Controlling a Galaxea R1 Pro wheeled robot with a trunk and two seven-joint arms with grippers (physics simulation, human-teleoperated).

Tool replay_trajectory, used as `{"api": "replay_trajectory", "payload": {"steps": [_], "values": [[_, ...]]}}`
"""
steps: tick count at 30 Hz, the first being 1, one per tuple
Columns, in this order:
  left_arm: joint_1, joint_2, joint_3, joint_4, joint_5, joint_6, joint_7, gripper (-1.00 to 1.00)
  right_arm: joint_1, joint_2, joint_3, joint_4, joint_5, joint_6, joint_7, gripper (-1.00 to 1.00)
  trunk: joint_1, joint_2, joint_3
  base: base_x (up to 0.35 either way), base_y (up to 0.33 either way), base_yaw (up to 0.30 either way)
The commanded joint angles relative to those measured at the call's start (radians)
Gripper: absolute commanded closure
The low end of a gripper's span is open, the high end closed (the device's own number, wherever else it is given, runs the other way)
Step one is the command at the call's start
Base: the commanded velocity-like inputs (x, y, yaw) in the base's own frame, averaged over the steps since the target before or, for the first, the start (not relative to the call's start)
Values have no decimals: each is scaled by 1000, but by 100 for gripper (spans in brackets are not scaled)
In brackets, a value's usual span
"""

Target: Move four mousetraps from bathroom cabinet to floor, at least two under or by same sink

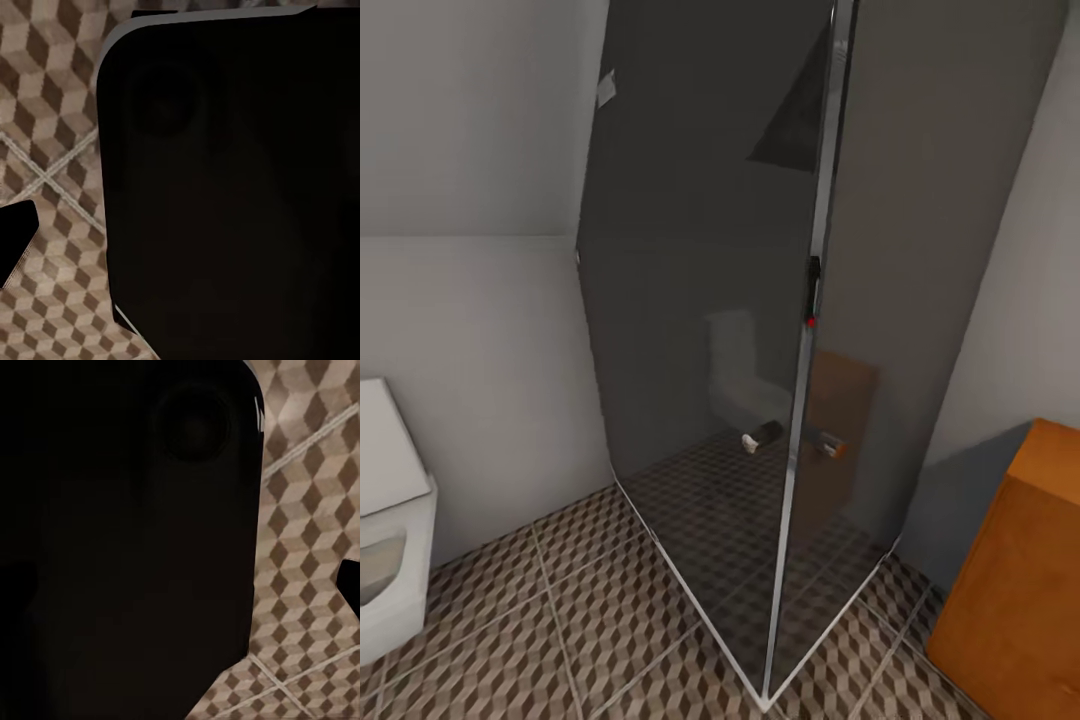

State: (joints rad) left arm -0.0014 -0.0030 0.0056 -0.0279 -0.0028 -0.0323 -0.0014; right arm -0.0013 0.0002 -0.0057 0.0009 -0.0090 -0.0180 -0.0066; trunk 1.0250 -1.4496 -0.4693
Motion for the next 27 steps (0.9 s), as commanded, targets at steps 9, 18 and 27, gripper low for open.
{"api": "replay_trajectory", "payload": {"steps": [9, 18, 27], "values": [[0, -1, 1, 0, 0, -3, 0, -100, 0, 0, 0, 0, -1, -2, -1, -100, 0, 0, -1, 0, 0, -248], [0, -2, 1, 0, 0, -4, 0, -100, 0, 0, 0, 0, -1, -2, -1, -100, 0, 0, -1, 0, 0, -248], [0, -2, 1, 0, 0, -4, 0, -100, 0, 0, 0, 0, 0, -2, -2, -100, 0, 0, -1, 0, 0, -248]]}}
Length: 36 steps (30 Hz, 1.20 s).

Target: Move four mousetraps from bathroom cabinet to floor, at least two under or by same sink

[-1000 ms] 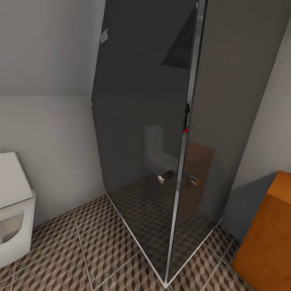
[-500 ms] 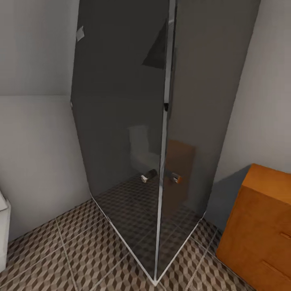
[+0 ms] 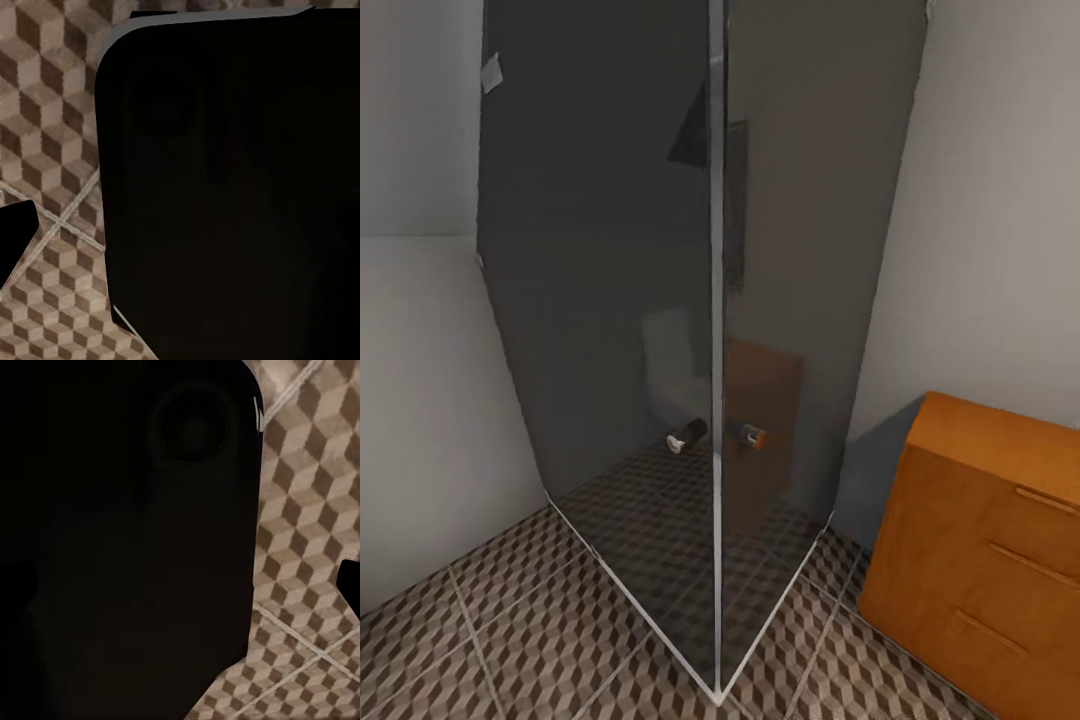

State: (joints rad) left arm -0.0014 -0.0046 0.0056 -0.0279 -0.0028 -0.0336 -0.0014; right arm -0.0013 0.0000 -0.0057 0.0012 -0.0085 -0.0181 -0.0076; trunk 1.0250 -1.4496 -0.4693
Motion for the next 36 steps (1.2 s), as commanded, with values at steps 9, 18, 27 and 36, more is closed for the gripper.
{"api": "replay_trajectory", "payload": {"steps": [9, 18, 27, 36], "values": [[0, 0, 1, 0, 0, -3, 0, -100, 0, 0, 0, 0, -1, -2, -1, -100, 0, 0, -1, 0, 0, -248], [0, 1, 1, 0, 1, -6, 0, -100, 0, 0, 0, 0, -1, -2, -2, -100, 0, 0, -1, 0, 0, -248], [0, 1, 1, 0, 5, -8, 0, -100, 0, 0, 0, 0, -1, -2, -2, -100, 0, 0, -1, 0, 0, -248], [0, 1, 1, 0, 7, -8, 0, -100, 0, 0, 0, 0, -1, -2, -2, -100, 0, 0, -1, 0, 0, -248]]}}
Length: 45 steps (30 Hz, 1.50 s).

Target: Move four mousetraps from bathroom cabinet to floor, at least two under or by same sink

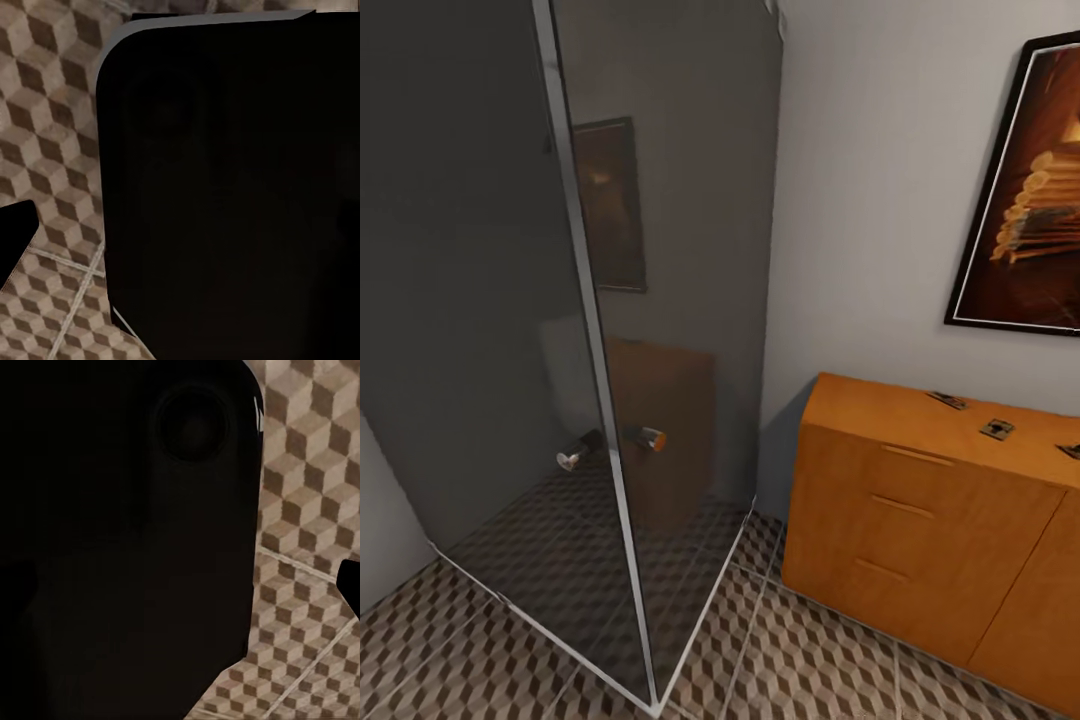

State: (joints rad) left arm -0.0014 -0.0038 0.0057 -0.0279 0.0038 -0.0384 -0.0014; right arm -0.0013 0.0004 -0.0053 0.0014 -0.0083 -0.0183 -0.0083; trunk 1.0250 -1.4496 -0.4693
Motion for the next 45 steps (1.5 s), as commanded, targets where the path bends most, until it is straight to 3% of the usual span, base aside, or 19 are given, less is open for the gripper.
{"api": "replay_trajectory", "payload": {"steps": [1, 30, 45], "values": [[0, 0, 1, 0, 0, -3, 0, -100, 0, 0, 0, 0, -1, -2, -1, -100, 0, 0, -1, 0, 0, -248], [0, 0, 2, 0, 3, -3, 0, -100, 0, 0, -1, 0, -1, -3, -1, -100, 0, 0, -1, 0, 0, -248], [0, 2, 0, 0, 70, -3, 0, -100, 0, 0, -1, 0, -1, -3, -1, -100, 0, 0, -1, 0, 0, -248]]}}
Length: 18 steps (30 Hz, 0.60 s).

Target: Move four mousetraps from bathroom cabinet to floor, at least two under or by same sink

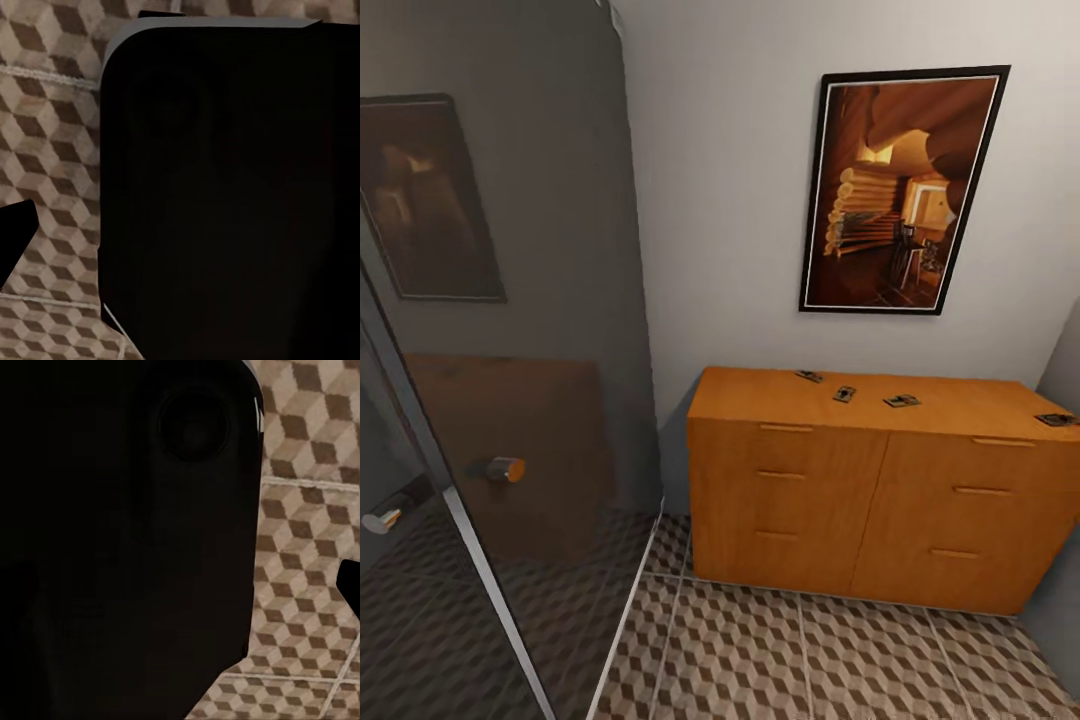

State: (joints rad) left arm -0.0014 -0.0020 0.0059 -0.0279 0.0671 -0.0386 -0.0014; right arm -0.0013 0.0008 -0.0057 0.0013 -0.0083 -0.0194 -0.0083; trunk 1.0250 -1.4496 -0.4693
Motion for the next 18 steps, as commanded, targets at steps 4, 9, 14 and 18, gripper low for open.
{"api": "replay_trajectory", "payload": {"steps": [4, 9, 14, 18], "values": [[0, -1, -1, 0, 10, -3, 0, -100, 0, 0, 0, 0, -1, -2, -1, -100, 0, 0, -1, 0, 0, -248], [0, -1, -1, 0, 12, -3, 0, -100, 0, 0, 0, 0, -1, -2, -1, -100, 0, 0, -1, 0, 0, -248], [0, -1, -1, 0, 12, -3, 0, -100, 0, -1, 0, 0, -1, -2, -1, -100, 0, 0, -1, 0, 0, -248], [0, -1, -1, 0, 12, -3, 0, -100, 0, 0, 0, 0, -1, -2, -1, -100, 0, 0, -1, 0, 0, -248]]}}
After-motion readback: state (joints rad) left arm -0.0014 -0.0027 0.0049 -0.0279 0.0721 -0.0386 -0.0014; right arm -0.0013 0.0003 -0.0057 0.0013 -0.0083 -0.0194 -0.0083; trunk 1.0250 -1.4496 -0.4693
